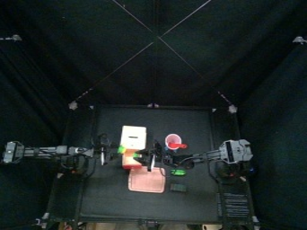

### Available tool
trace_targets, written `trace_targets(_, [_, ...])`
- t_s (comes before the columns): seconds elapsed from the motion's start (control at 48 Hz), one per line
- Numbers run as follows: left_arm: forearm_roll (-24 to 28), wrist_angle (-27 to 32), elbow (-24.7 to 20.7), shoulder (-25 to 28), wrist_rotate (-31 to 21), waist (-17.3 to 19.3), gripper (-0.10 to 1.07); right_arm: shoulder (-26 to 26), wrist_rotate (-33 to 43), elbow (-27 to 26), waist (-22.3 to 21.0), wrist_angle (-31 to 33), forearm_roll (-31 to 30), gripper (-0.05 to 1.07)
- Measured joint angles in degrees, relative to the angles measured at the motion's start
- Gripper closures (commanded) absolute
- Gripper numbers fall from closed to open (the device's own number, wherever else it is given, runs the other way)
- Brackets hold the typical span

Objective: Drop corn husk in drawer

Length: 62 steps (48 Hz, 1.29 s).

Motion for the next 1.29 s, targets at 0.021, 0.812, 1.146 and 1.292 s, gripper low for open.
trace_targets(0.021, [0.0, -0.09, 0.0, 0.0, 0.0, -0.09, 0.16, 0.0, -0.09, 0.0, 0.0, 0.0, 0.0, 0.67])
trace_targets(0.812, [0.0, -0.09, 0.7, 0.0, 0.0, -0.09, 0.16, 7.82, 0.0, -3.08, -0.18, 1.85, 0.0, 0.58])
trace_targets(1.146, [0.0, -0.09, 0.7, 0.09, 0.0, 0.0, 0.16, 7.82, 0.0, -3.25, -0.26, 3.25, 0.79, 0.36])
trace_targets(1.292, [0.0, -0.09, 0.7, 0.0, 0.0, 0.0, 0.16, 7.82, 0.0, -3.34, -0.26, 3.34, 1.49, 0.3])
